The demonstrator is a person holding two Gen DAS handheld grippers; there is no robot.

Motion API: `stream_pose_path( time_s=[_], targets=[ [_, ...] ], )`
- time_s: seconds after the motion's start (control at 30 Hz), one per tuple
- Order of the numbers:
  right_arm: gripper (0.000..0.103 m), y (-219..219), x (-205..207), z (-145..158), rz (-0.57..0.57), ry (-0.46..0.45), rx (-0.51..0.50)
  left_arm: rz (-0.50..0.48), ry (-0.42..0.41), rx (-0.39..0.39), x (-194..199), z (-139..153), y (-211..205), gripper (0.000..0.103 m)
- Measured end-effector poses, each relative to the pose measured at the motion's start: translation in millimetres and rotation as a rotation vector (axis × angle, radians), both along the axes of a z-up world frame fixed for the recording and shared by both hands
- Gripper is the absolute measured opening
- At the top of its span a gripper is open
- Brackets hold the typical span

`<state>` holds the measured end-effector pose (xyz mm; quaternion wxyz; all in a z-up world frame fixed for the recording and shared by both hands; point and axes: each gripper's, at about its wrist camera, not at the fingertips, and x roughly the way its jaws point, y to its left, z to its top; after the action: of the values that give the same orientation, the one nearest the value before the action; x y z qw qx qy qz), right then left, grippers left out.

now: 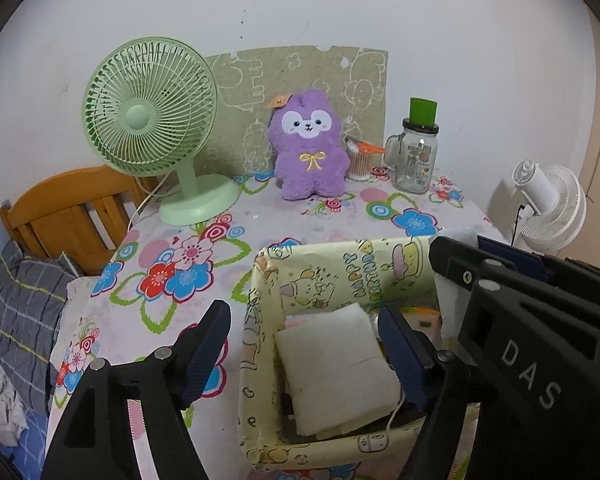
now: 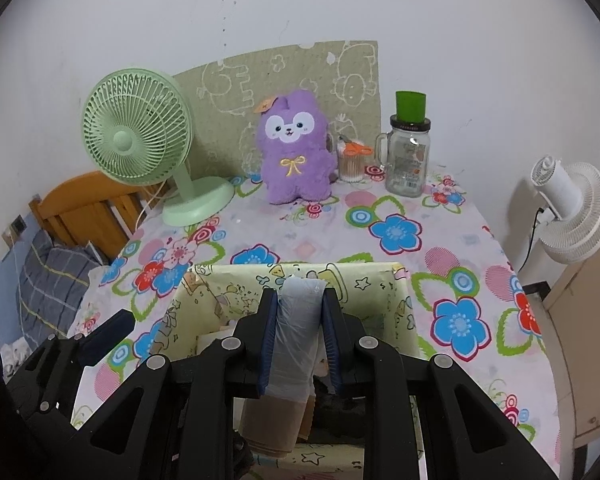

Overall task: Organize soft objects
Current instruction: 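Open the left tool dropping the white cloth while the right releases the tissue pack into the basket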

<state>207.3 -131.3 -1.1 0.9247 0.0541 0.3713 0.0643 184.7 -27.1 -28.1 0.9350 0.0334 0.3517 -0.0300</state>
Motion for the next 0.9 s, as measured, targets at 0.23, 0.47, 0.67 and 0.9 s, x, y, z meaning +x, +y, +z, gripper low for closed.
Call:
stream_pose_path(
  time_s=[0.23, 0.47, 0.67, 0.9],
  targets=[
    [0.026, 5, 3, -7, 0.030, 0.023, 0.005, -0.002, 0.017, 0.004, -1, -5, 2, 0.083],
    [0.053, 8, 3, -10, 0.061, 0.037, 0.011, -0.005, 0.033, 0.006, -2, -8, 5, 0.088],
    [0.067, 11, -4, -6, 0.055, 0.004, -0.019, 0.000, 0.029, 0.005, -5, -6, 8, 0.089],
    [0.079, 11, -13, -1, 0.035, -0.027, -0.056, -0.008, 0.012, -0.006, -13, 0, 7, 0.098]
  ],
)
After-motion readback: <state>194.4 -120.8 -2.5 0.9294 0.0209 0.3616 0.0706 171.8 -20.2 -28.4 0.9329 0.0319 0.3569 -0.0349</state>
